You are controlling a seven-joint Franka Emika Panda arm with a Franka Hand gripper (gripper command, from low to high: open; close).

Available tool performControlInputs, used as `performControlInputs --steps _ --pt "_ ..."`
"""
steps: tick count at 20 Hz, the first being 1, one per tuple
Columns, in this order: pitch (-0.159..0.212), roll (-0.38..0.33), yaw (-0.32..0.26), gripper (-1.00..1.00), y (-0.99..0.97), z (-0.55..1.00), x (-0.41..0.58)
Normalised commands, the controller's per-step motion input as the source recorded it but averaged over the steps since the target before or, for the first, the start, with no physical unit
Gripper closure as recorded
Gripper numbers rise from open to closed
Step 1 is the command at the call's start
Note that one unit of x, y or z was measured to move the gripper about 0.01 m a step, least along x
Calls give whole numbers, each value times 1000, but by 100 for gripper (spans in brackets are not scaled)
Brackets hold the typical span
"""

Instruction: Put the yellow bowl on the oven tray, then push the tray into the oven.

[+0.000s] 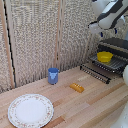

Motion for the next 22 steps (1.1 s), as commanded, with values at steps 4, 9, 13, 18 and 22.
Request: performControlInputs --steps 4,9,13,18,22 --pt "132 -246 227 -100 21 -4 8" --pt "145 -237 207 -100 88 0 23" --pt "171 -250 167 -100 186 0 42" --pt "193 -308 126 -100 129 -51 34" --pt "190 -348 124 -100 28 -139 1"
